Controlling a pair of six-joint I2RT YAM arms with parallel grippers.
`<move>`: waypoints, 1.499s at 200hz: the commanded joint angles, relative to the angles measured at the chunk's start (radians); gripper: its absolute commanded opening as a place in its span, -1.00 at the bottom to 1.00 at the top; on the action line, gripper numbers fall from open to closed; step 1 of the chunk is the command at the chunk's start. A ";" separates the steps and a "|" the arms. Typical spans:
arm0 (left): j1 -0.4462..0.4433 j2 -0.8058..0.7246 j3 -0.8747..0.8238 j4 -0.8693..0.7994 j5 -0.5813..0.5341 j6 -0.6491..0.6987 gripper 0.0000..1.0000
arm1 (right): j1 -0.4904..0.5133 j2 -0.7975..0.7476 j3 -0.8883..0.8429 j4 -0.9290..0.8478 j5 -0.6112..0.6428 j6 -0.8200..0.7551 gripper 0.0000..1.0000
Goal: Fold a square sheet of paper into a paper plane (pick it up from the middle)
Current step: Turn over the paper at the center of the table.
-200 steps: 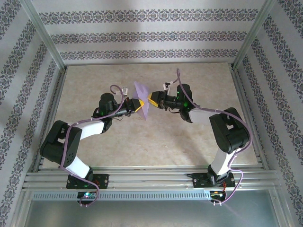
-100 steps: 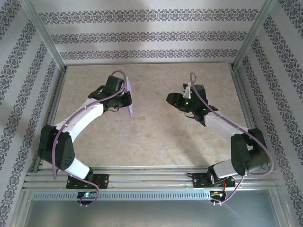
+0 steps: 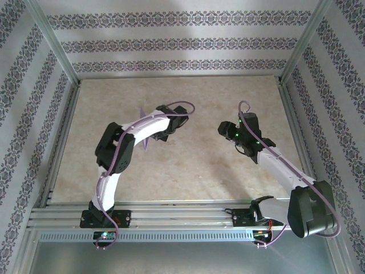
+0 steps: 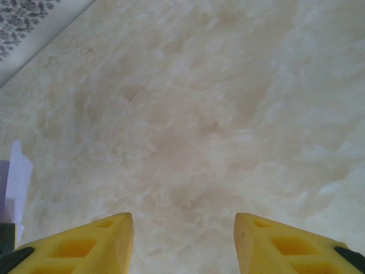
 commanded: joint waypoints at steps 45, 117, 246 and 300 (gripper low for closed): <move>-0.079 0.166 0.115 -0.095 -0.043 -0.056 -0.81 | -0.023 -0.029 -0.037 -0.004 0.025 0.015 0.00; -0.094 0.159 0.105 0.010 0.222 -0.027 -0.39 | -0.024 -0.009 -0.046 0.017 0.009 0.037 0.00; -0.112 -0.303 -0.230 0.499 0.906 -0.115 -0.13 | -0.024 0.031 -0.045 0.045 -0.012 0.062 0.02; 0.047 -0.471 -0.509 0.546 0.661 -0.046 -0.14 | 0.014 0.105 -0.020 0.080 -0.059 0.076 0.06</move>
